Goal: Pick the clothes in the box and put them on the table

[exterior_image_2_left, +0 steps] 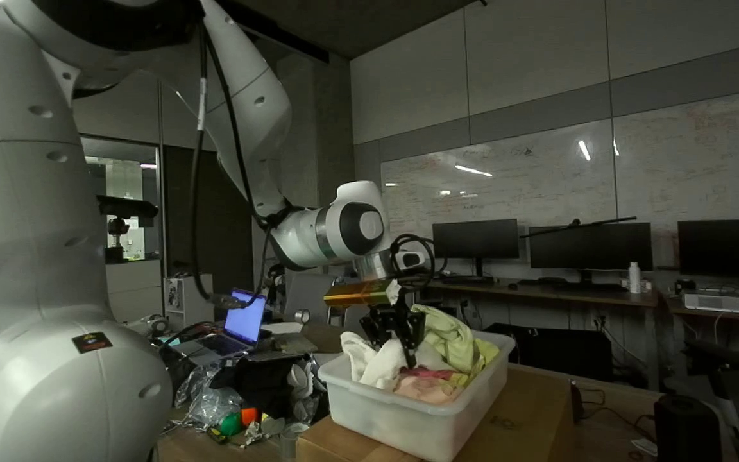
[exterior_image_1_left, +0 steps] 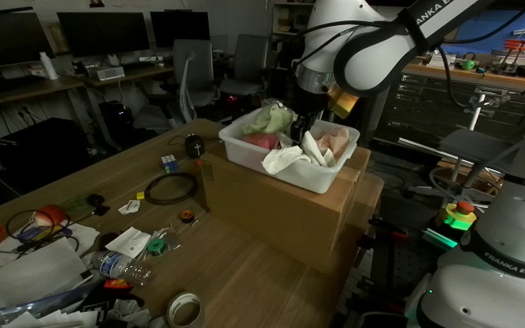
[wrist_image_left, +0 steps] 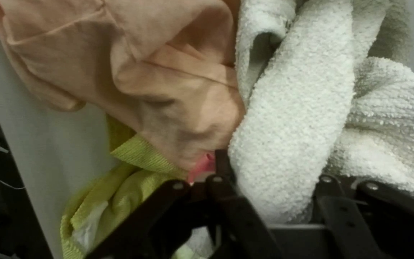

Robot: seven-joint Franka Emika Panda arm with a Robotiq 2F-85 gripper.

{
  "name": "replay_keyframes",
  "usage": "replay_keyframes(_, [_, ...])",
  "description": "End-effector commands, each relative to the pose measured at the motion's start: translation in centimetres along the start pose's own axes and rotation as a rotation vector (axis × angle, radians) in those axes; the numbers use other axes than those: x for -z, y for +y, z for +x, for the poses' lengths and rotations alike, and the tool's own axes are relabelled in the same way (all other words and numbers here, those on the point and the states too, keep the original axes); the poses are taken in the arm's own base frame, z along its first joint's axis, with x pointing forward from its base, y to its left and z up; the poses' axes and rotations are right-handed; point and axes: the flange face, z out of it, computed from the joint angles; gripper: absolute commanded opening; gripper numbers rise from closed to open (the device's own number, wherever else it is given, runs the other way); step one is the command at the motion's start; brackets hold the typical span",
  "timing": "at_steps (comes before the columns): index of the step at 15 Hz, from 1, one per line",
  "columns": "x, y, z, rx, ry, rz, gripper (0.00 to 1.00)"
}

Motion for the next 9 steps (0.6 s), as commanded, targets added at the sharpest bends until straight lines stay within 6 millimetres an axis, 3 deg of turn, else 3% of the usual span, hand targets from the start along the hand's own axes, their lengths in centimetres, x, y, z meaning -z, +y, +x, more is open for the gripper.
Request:
replay_keyframes(1, [1.8, 1.0, 0.2, -0.056, 0.032, -0.016, 0.13])
replay_keyframes(4, [4.2, 2.1, -0.2, -0.115, 0.089, -0.028, 0.01])
replay_keyframes(6, [6.0, 2.8, -0.2, -0.158, 0.132, -0.037, 0.06])
replay_keyframes(9, [9.9, 3.8, -0.3, -0.239, 0.230, -0.047, 0.05])
